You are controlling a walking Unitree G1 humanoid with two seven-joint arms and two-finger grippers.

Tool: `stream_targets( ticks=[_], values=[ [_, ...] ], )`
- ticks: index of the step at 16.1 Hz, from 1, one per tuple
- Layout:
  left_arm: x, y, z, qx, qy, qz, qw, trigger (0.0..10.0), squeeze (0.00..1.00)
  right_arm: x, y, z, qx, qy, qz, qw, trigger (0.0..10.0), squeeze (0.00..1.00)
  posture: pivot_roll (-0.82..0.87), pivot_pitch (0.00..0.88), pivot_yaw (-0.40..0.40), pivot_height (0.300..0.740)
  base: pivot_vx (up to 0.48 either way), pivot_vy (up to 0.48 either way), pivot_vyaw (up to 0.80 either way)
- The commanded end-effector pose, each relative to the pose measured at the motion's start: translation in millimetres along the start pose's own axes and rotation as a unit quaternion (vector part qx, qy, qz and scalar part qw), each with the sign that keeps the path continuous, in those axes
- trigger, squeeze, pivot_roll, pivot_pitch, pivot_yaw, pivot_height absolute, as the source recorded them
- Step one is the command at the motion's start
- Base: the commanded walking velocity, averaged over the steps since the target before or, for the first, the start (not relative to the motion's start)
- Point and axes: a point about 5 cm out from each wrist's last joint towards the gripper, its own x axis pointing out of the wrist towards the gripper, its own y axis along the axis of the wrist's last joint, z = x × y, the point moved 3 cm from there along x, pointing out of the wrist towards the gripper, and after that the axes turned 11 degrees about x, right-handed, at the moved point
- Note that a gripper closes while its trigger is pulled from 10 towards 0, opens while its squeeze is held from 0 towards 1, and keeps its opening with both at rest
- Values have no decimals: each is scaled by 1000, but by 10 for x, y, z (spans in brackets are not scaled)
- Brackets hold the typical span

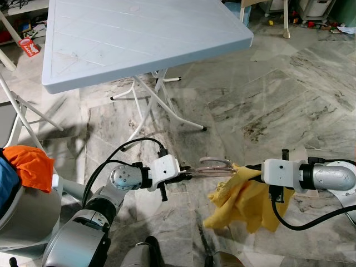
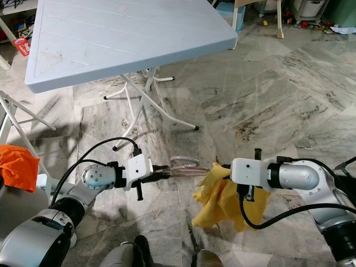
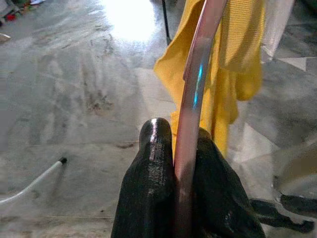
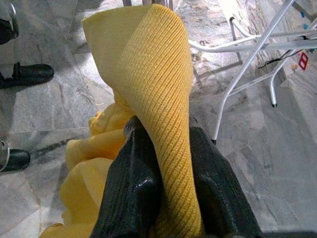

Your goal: Hang hanger

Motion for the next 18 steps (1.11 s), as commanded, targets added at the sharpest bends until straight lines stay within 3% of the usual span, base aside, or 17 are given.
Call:
stream_targets(
  ticks=[1,2,5,9,12,17,18],
  values=[
    [-50,-58,-56,-11,26,-15,999,0,0,-22,126,21,-18,1,22,1000,10000,259,-242,180,51,740,0,0,0],
    [-56,-64,-59,-10,26,-17,999,0,0,-17,126,10,-10,5,25,1000,10000,1000,-242,181,52,740,0,0,0],
    [-67,-73,-79,-7,38,-21,999,0,0,-17,126,15,-7,4,26,1000,10000,1000,-240,182,53,740,0,0,0],
    [-79,-96,-77,-18,58,-21,998,0,0,-77,163,225,-25,-57,34,997,10000,1000,-240,181,54,740,0,0,0],
    [-82,-100,-86,-21,78,-20,997,0,0,-68,168,261,-28,-73,39,996,10000,1000,-238,181,50,740,0,0,0],
    [-132,-97,-203,-25,157,-16,987,0,0,-79,194,397,-35,-134,52,989,10000,1000,-233,184,51,740,0,0,0],
    [-133,-107,-195,-30,169,-16,985,0,0,-88,211,476,-39,-170,56,983,10000,1000,-232,183,52,740,0,0,0]
  ],
)
